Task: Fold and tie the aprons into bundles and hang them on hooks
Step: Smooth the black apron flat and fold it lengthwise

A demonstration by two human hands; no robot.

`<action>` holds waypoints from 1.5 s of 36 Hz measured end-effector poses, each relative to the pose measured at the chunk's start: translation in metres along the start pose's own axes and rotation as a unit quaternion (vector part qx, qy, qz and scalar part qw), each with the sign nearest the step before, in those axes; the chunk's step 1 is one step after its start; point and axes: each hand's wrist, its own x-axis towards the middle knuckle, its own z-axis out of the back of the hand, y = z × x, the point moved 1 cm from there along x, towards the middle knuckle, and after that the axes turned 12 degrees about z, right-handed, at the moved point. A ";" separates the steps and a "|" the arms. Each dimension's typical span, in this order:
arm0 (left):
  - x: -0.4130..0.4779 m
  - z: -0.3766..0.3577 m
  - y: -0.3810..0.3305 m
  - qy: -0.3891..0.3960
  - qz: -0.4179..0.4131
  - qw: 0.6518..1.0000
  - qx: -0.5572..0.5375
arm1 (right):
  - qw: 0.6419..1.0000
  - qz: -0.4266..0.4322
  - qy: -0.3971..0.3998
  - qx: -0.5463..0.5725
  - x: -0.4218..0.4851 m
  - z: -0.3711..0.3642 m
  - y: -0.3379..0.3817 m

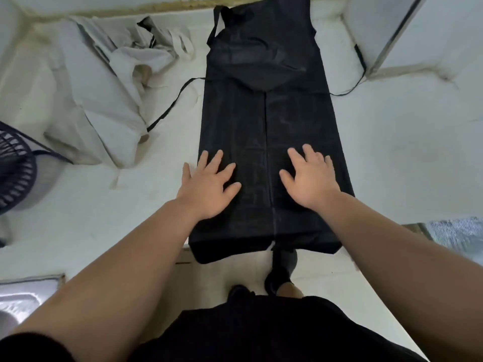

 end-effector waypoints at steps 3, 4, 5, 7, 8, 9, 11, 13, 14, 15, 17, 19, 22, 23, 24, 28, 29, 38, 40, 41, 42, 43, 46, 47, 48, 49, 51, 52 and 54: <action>-0.013 -0.017 -0.006 0.007 -0.003 0.999 0.038 | 0.998 -0.028 0.013 -0.046 -0.027 -0.013 -0.005; -0.016 -0.022 -0.008 0.004 -0.001 0.999 0.040 | 0.997 -0.038 0.024 -0.055 -0.034 -0.017 -0.006; -0.017 -0.027 -0.011 -0.004 0.002 0.999 0.044 | 0.996 -0.048 0.032 -0.060 -0.039 -0.021 -0.008; -0.018 -0.035 -0.016 -0.024 0.010 0.998 0.055 | 0.995 -0.064 0.039 -0.065 -0.045 -0.028 -0.009; -0.017 -0.037 -0.017 -0.034 0.014 0.998 0.057 | 0.995 -0.068 0.037 -0.065 -0.046 -0.031 -0.008; -0.016 -0.039 -0.019 -0.044 0.018 0.997 0.056 | 0.995 -0.070 0.032 -0.065 -0.044 -0.032 -0.007; -0.012 -0.039 -0.020 -0.059 0.025 0.997 0.053 | 0.995 -0.071 0.026 -0.066 -0.040 -0.032 -0.004; -0.007 -0.038 -0.019 -0.067 0.033 0.996 0.053 | 0.995 -0.070 0.022 -0.067 -0.032 -0.031 -0.003; -0.004 -0.037 -0.020 -0.070 0.038 0.995 0.053 | 0.995 -0.068 0.021 -0.068 -0.027 -0.030 -0.004; -0.002 -0.036 -0.020 -0.071 0.042 0.995 0.053 | 0.995 -0.066 0.019 -0.066 -0.024 -0.029 -0.004; 0.006 -0.032 -0.021 -0.073 0.049 0.995 0.048 | 0.996 -0.063 0.023 -0.062 -0.012 -0.027 -0.006; 0.013 -0.028 -0.022 -0.076 0.056 0.994 0.049 | 0.996 -0.062 0.029 -0.056 -0.003 -0.022 -0.009; 0.017 -0.024 -0.024 -0.093 0.074 0.991 0.063 | 0.998 -0.047 0.023 -0.040 0.001 -0.015 -0.016; 0.015 -0.023 -0.026 -0.105 0.078 0.989 0.061 | 0.999 -0.038 0.012 -0.030 0.000 -0.013 -0.017; 0.012 -0.023 -0.028 -0.122 0.081 0.988 0.051 | 1.000 -0.027 -0.003 -0.015 -0.003 -0.011 -0.017; -0.005 -0.027 -0.038 -0.175 0.078 0.982 0.002 | 0.996 0.036 -0.040 0.065 -0.024 -0.004 -0.015; -0.009 -0.029 -0.039 -0.170 0.076 0.983 -0.006 | 0.995 0.048 -0.037 0.077 -0.030 -0.004 -0.015; -0.067 -0.035 -0.030 -0.257 0.146 0.931 -0.216 | 0.990 -0.008 -0.122 0.074 -0.076 0.004 -0.022; -0.078 -0.038 -0.025 -0.226 0.236 0.919 -0.219 | 0.990 -0.051 -0.119 0.053 -0.084 0.001 -0.028; -0.081 -0.039 -0.022 -0.194 0.273 0.917 -0.217 | 0.991 -0.073 -0.106 0.040 -0.086 -0.002 -0.032; -0.087 -0.042 -0.021 -0.161 0.305 0.913 -0.219 | 0.991 -0.091 -0.094 0.029 -0.091 -0.004 -0.035; -0.092 -0.045 -0.020 -0.134 0.329 0.908 -0.221 | 0.990 -0.109 -0.086 0.024 -0.094 -0.005 -0.039; -0.100 -0.051 -0.019 -0.117 0.359 0.898 -0.225 | 0.982 -0.165 -0.075 0.053 -0.101 -0.005 -0.047; -0.103 -0.053 -0.021 -0.124 0.361 0.894 -0.233 | 0.979 -0.175 -0.073 0.075 -0.104 -0.007 -0.048; -0.105 -0.053 -0.022 -0.131 0.364 0.888 -0.250 | 0.975 -0.181 -0.073 0.101 -0.106 -0.009 -0.048; -0.107 -0.055 -0.024 -0.135 0.369 0.877 -0.277 | 0.972 -0.182 -0.081 0.128 -0.108 -0.011 -0.047; -0.110 -0.058 -0.023 -0.134 0.375 0.843 -0.363 | 0.959 -0.174 -0.118 0.188 -0.112 -0.015 -0.045; -0.112 -0.060 -0.023 -0.132 0.372 0.821 -0.413 | 0.947 -0.173 -0.141 0.230 -0.115 -0.016 -0.044; -0.115 -0.064 -0.020 -0.143 0.355 0.782 -0.491 | 0.915 -0.185 -0.166 0.317 -0.120 -0.014 -0.046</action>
